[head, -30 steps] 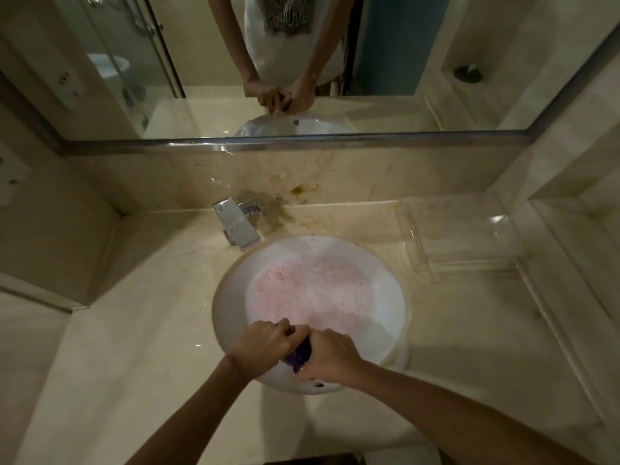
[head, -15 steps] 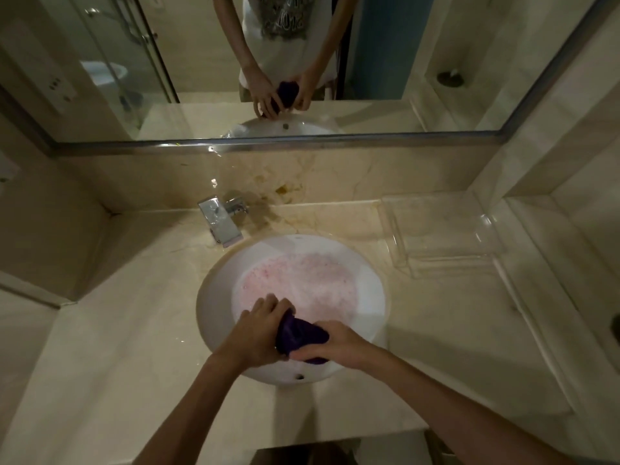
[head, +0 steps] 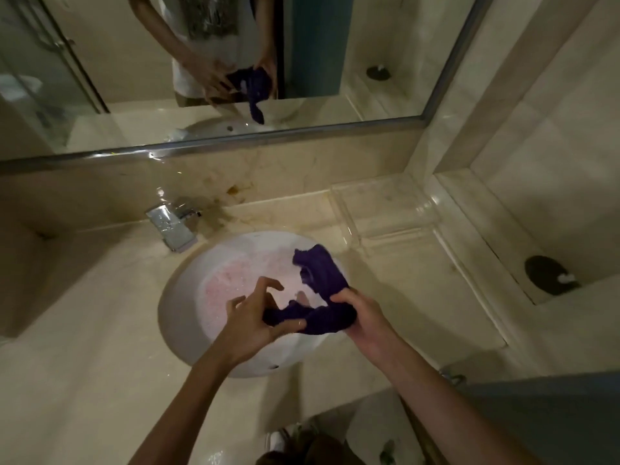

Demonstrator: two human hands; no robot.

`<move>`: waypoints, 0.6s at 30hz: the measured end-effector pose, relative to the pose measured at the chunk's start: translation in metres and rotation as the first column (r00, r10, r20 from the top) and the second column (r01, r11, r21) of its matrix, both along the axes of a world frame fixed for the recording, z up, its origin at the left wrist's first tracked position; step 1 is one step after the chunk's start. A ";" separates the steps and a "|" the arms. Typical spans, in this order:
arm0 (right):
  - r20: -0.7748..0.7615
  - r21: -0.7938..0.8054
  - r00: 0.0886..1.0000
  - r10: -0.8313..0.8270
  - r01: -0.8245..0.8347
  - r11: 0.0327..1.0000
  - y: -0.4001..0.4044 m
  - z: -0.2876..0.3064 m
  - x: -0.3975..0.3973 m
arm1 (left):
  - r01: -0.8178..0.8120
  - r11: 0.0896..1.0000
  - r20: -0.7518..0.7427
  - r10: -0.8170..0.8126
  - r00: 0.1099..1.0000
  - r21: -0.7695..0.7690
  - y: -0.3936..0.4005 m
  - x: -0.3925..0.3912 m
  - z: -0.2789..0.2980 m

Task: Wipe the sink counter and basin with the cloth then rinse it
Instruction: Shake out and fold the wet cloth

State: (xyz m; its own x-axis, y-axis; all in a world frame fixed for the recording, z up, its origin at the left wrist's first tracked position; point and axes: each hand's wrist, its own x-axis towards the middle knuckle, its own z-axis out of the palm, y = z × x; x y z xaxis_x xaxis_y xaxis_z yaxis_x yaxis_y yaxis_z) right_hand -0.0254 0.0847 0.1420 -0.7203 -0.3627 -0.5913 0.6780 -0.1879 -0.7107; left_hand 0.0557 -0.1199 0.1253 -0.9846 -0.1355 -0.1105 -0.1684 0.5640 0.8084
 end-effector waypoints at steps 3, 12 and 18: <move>-0.056 -0.034 0.998 -0.020 0.018 0.999 0.010 0.013 -0.001 | -0.094 0.957 0.236 0.028 0.971 0.275 0.011 -0.016 0.021; -0.336 0.492 0.916 0.217 -0.026 0.870 0.028 0.050 -0.006 | -0.283 0.571 0.266 0.115 0.957 0.771 0.094 -0.067 0.071; -0.330 0.593 0.788 0.520 -0.255 0.764 0.086 0.065 -0.039 | -0.170 0.171 0.151 0.121 0.981 0.970 0.097 -0.096 0.078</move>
State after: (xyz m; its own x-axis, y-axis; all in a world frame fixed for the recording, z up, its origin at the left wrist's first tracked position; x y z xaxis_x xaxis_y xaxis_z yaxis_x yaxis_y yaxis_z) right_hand -0.0640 0.1711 0.2070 -0.8063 -0.4252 -0.4113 0.1837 0.4810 -0.8573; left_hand -0.0398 -0.0231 0.2028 -0.9531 -0.0345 -0.3007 -0.1870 -0.7141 0.6746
